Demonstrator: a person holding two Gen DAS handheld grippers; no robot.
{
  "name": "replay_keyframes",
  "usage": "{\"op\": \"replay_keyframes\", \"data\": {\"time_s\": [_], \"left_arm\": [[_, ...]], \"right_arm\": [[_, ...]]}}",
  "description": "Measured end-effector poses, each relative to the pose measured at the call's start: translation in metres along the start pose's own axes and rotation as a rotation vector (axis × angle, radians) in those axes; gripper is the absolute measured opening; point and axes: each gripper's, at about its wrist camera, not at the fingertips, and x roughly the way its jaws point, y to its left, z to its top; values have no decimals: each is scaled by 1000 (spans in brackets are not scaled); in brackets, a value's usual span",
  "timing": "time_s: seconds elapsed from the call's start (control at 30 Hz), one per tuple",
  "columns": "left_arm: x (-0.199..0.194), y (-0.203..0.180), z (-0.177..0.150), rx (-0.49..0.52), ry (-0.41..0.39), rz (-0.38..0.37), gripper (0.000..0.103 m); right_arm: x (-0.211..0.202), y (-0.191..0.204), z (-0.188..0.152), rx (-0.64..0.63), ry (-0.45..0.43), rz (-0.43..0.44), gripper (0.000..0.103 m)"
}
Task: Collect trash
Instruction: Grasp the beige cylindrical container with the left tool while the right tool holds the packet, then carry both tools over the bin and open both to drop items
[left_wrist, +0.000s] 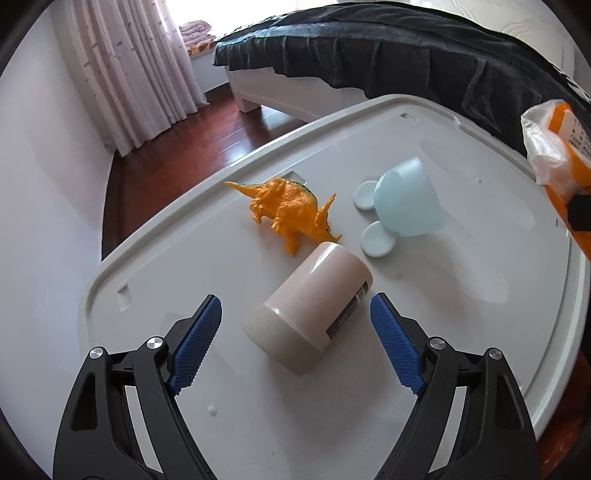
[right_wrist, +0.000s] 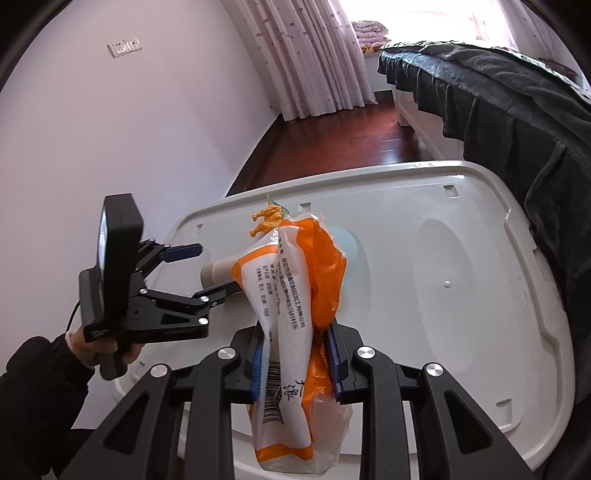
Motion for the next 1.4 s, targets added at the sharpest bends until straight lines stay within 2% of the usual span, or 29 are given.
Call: {"op": "replay_keyframes", "data": {"time_s": [0.1, 0.2, 0.43, 0.47, 0.5, 0.53, 0.7, 0.93, 1.13, 1.2, 1.3, 1.4], "left_arm": [[8, -3, -2, 52, 8, -33, 81], [15, -8, -2, 113, 4, -25, 81], [32, -10, 4, 118, -12, -42, 81], [35, -11, 4, 109, -5, -49, 79], [40, -13, 3, 105, 5, -39, 71], [40, -15, 2, 102, 2, -42, 67], [37, -21, 0, 5, -6, -42, 51], [30, -30, -9, -120, -9, 36, 48], [21, -37, -18, -257, 20, 128, 47], [14, -39, -23, -308, 19, 171, 47], [-7, -36, -30, -393, -21, 224, 47], [-26, -40, -42, -432, -33, 276, 47]], "right_arm": [[2, -1, 0, 8, 5, -1, 27], [4, -3, -1, 10, 9, -7, 27], [7, -1, -1, 16, 12, -14, 27], [7, -1, -1, 16, 11, -14, 27], [7, -1, -1, 15, 10, -15, 27], [7, -1, -1, 15, 9, -16, 27], [8, -1, -2, 13, 8, -16, 27], [3, -1, -3, 19, -3, -11, 27], [0, -1, -5, 17, -8, -12, 27], [-1, 0, -5, 14, -9, -12, 27], [-2, 1, -6, 12, -10, -10, 27], [-4, 3, -7, 9, -13, -4, 27]]}}
